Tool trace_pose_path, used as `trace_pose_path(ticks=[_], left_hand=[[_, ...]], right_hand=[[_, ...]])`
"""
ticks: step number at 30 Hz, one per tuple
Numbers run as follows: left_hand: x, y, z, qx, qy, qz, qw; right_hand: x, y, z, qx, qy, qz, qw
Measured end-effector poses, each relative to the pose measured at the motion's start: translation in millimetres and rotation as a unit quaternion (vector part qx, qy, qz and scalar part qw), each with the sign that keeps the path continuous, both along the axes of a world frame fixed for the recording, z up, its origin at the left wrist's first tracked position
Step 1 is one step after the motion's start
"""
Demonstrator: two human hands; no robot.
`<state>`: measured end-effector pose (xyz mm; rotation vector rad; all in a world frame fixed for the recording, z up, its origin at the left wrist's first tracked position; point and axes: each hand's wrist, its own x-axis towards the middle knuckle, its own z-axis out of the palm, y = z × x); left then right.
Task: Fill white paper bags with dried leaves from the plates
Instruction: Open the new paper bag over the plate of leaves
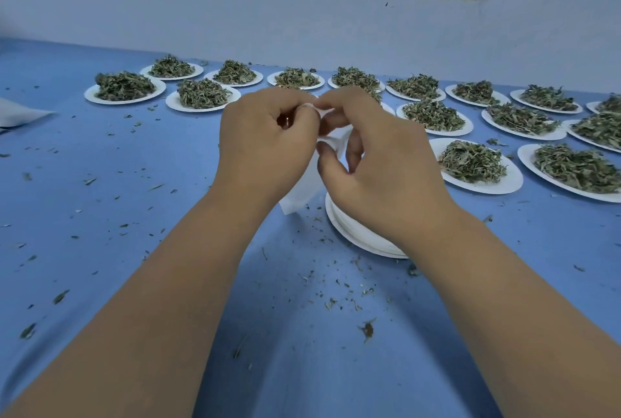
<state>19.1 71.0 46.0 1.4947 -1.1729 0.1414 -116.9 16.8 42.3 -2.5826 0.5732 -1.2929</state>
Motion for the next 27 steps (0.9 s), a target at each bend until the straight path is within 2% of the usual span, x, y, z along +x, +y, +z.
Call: trace_pose_path(ticks=[4, 6, 8, 10, 13, 15, 21, 24, 27], left_hand=[[-5, 2, 0, -0.013, 0.036, -0.028, 0.999], [-7, 2, 1, -0.005, 0.025, -0.056, 0.998], [-6, 2, 1, 0.024, -0.007, -0.095, 0.995], [-1, 4, -1, 0.077, -0.061, -0.127, 0.987], [4, 4, -9, 0.171, -0.161, -0.141, 0.962], [3, -1, -13, 0.198, -0.167, -0.140, 0.956], [16, -8, -17, 0.218, -0.056, -0.104, 0.969], [16, -7, -18, 0.226, -0.092, -0.078, 0.967], [13, -5, -15, 0.200, -0.104, -0.072, 0.972]], right_hand=[[0, -3, -2, 0.014, 0.089, -0.044, 0.995], [2, -4, -2, 0.013, 0.100, -0.063, 0.993], [2, -6, -4, 0.042, 0.060, -0.074, 0.995], [3, -11, -2, 0.119, 0.002, -0.076, 0.990], [1, -15, 3, 0.264, -0.057, -0.009, 0.963], [-2, -14, 5, 0.309, -0.047, 0.037, 0.949], [-6, -12, 9, 0.330, -0.016, 0.136, 0.934], [-10, -13, 11, 0.311, 0.023, 0.135, 0.941], [-16, -16, 12, 0.300, 0.104, 0.121, 0.941]])
